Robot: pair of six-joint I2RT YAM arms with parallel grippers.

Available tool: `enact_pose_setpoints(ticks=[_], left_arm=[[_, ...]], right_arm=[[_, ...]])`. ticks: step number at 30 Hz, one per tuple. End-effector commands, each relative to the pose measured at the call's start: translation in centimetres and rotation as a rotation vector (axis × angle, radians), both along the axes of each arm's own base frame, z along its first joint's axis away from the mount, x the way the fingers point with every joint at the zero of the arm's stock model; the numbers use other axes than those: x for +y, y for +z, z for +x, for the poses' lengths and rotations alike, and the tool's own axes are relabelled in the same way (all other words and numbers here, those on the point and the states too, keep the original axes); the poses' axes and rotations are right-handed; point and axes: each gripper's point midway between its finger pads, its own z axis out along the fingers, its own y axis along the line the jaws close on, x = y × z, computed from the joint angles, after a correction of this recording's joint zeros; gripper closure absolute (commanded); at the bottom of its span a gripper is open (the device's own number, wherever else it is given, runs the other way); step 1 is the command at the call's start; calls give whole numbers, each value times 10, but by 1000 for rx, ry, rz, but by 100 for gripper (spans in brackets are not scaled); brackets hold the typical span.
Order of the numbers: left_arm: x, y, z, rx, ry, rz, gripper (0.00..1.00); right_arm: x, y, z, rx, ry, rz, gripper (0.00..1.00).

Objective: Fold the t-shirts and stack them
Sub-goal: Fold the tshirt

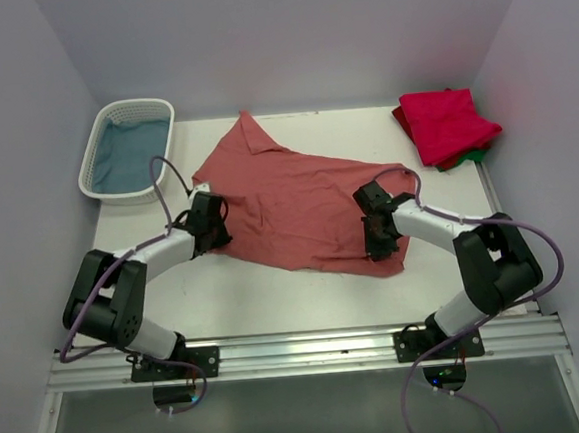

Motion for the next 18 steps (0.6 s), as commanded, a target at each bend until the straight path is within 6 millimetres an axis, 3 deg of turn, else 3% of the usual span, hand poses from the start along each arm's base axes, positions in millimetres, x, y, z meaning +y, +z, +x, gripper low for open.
enact_pose_setpoints(ticks=[1, 4, 7, 13, 18], left_arm=[[4, -8, -47, 101, 14, -51, 74], [13, -6, -80, 116, 34, -71, 74], [18, -3, -97, 128, 54, -78, 73], [28, 2, -104, 132, 84, -49, 73], [24, 3, -105, 143, 81, -75, 74]], right_arm=[[-19, -14, -26, 106, -44, -96, 91], [-24, -13, -23, 100, -62, -129, 87], [-27, -17, -21, 113, -81, -147, 87], [-52, -29, -26, 168, -199, -153, 85], [-71, -19, -22, 116, -289, -187, 80]])
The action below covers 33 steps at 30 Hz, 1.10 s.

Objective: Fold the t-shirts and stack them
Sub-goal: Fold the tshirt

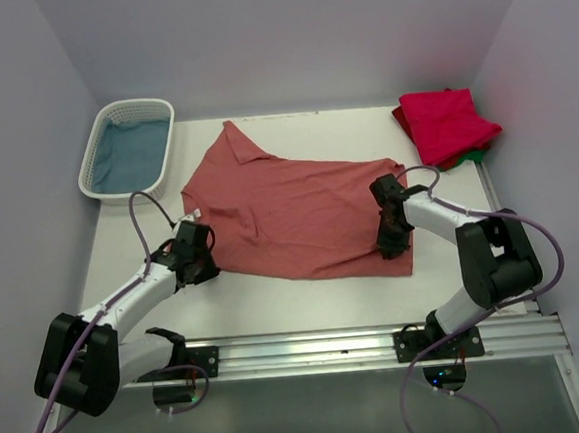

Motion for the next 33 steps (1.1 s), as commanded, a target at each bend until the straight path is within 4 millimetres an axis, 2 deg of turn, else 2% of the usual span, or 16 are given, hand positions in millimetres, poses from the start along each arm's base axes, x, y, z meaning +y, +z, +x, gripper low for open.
enact_pose_setpoints(ticks=[1, 6, 9, 12, 13, 14, 15, 16, 17, 18, 19, 22, 27, 30, 31, 33], left_arm=[[-2, 10, 2, -12, 18, -22, 75], [-10, 67, 35, -208, -13, -43, 79], [-6, 88, 49, -263, -4, -14, 79], [-10, 106, 76, -340, -5, -4, 79], [-16, 95, 81, -327, -36, -6, 79], [-21, 90, 86, -325, -66, -10, 80], [-24, 89, 93, -319, -73, -6, 81], [-29, 69, 95, -259, -89, -7, 84], [-33, 61, 97, -240, -99, -11, 86], [-37, 54, 103, -243, -102, -20, 87], [-38, 36, 102, -201, -102, -13, 88], [-41, 5, 101, -136, -111, -10, 90], [-28, -31, 82, -61, -108, 43, 92], [-22, -40, 68, -29, -108, 56, 93], [-22, -38, 67, -28, -108, 56, 94], [-17, -29, 62, -36, -98, 66, 94]], right_arm=[[-43, -18, -26, 69, -70, -183, 80], [-53, -19, -28, 98, -97, -244, 79], [-58, -13, -25, 85, -121, -277, 79], [-62, 4, -21, 53, -113, -307, 75], [-65, 19, -10, -5, -113, -325, 73], [-67, 28, -6, -33, -96, -338, 59], [-68, 35, -3, -58, -91, -338, 51], [-66, 45, 3, -108, -86, -319, 40], [-65, 48, 7, -125, -71, -310, 24], [-63, 51, 11, -147, -72, -300, 21], [-61, 56, 16, -169, -76, -291, 20], [-55, 58, 25, -190, -90, -263, 21], [-53, 49, 29, -177, -79, -268, 27], [-58, 42, 30, -167, -85, -279, 34], [-59, 40, 29, -160, -85, -281, 39], [-59, 35, 25, -142, -92, -279, 41]])
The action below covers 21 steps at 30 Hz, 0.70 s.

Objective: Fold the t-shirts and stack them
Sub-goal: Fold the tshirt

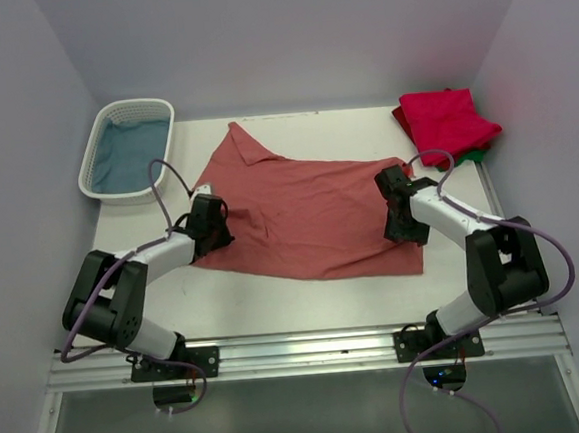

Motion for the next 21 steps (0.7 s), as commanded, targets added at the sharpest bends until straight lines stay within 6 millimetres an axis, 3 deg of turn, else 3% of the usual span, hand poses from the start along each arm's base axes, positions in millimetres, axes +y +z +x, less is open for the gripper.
enact_pose_setpoints(ticks=[1, 6, 11, 13, 18, 21], left_arm=[[20, -21, -39, 115, 0, 79, 94], [31, 1, -57, 75, 36, 73, 93], [39, -2, -74, 95, 59, 84, 93], [39, -6, -79, 108, 53, 76, 94], [38, -11, -84, 122, 53, 65, 94], [40, -12, -84, 118, 59, 76, 94]], right_arm=[[-6, -4, 3, -14, -21, -21, 43], [-11, 6, -8, -44, -60, -23, 45], [-18, 34, -9, -146, -67, -29, 46], [-17, 36, -8, -151, -62, -24, 51], [-8, 14, -6, -88, -34, 7, 69], [-3, -2, -4, -37, -28, 21, 70]])
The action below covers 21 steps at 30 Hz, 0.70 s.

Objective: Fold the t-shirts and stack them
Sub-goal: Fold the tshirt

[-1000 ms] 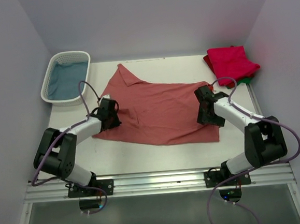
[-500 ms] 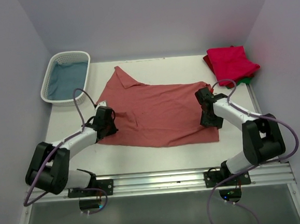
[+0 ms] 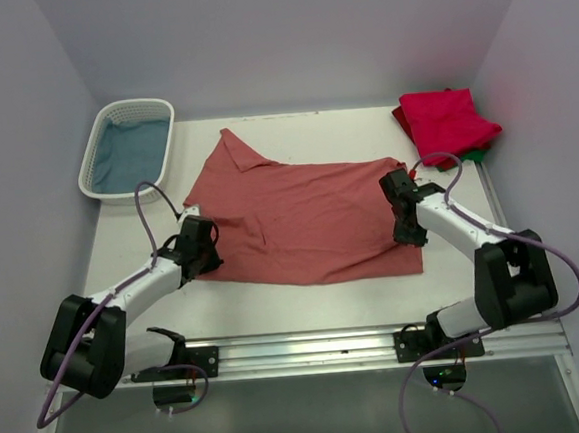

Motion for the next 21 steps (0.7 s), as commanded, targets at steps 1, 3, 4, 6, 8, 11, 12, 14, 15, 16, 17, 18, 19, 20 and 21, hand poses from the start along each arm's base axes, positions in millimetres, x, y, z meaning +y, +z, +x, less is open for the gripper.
enact_pose_setpoints(ticks=[1, 3, 4, 6, 8, 11, 12, 14, 15, 16, 17, 18, 19, 20, 21], left_arm=[[9, -12, -15, 47, 21, 30, 94], [11, -13, -15, 44, 28, 37, 94], [11, -14, -16, 47, 28, 38, 94], [10, -15, -17, 51, 25, 32, 94], [9, -15, -17, 48, 24, 26, 94], [9, -15, -18, 50, 24, 24, 94], [9, -16, -18, 51, 24, 27, 94], [10, -16, -18, 52, 23, 28, 94], [10, -15, -18, 52, 23, 28, 94], [9, -15, -18, 51, 22, 27, 94], [9, -14, -18, 49, 23, 27, 94], [9, -14, -18, 48, 21, 27, 94], [9, -14, -18, 48, 23, 27, 94], [9, -12, -18, 44, 22, 27, 94], [10, -12, -17, 42, 25, 27, 94]], right_arm=[[5, -16, 4, 34, 1, 16, 70], [4, -22, 6, 45, -4, 13, 69], [4, -23, 5, 48, 1, 10, 69], [3, -25, 7, 43, 2, 7, 68], [2, -27, 9, 40, 1, 6, 67], [-2, -35, 12, 55, 0, -5, 66], [-1, -37, 13, 58, -1, -2, 67], [-1, -45, 15, 76, 1, 4, 66], [-1, -47, 16, 77, -2, 7, 67], [-1, -51, 15, 92, -4, 12, 67], [1, -53, 15, 98, -4, 28, 67], [2, -55, 16, 99, -7, 34, 68], [1, -56, 16, 102, -10, 36, 69], [1, -56, 15, 104, -8, 35, 71], [2, -56, 16, 100, -8, 36, 77]])
